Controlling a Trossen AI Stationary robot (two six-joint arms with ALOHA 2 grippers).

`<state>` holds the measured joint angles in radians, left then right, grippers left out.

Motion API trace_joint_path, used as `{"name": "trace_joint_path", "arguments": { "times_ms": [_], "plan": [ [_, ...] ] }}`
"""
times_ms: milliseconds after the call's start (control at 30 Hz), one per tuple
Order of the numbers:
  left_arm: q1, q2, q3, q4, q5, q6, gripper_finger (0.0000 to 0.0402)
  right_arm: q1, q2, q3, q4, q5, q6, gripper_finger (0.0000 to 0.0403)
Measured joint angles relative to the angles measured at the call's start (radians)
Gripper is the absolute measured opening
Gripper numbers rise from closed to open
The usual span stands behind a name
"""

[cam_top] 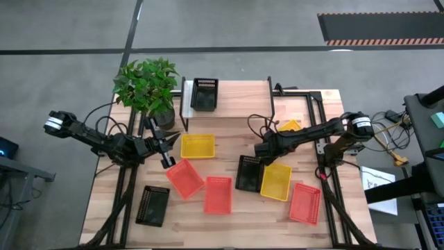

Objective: Stack baskets on shelf by color
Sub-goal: Put the top right yellow bin on the shelf

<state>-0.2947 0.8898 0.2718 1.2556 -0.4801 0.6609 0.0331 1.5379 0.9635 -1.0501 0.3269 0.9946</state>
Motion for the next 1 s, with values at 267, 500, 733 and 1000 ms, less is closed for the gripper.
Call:
{"name": "trace_joint_path", "arguments": {
  "times_ms": [267, 500, 733, 1000],
  "plan": [
    [0.0, 0.0, -0.001, 0.0, -0.002, 0.001, 0.001, -0.001, 0.0, -0.038, 0.024, 0.014, 0.034, 0.0141],
    [0.0, 0.0, -0.001, 0.0, -0.033, 0.002, 0.001, 0.0, -0.004, 0.002, 0.003, -0.021, 0.016, 0.0018],
    [0.0, 0.0, -0.001, -0.001, -0.034, 0.002, 0.001, 0.004, -0.018, 0.173, -0.161, -0.082, -0.076, 0.0011],
    [0.0, 0.0, -0.001, -0.001, -0.034, 0.002, 0.001, 0.01, -0.019, 0.489, -0.386, -0.253, -0.255, 0.001]
  ]
}}
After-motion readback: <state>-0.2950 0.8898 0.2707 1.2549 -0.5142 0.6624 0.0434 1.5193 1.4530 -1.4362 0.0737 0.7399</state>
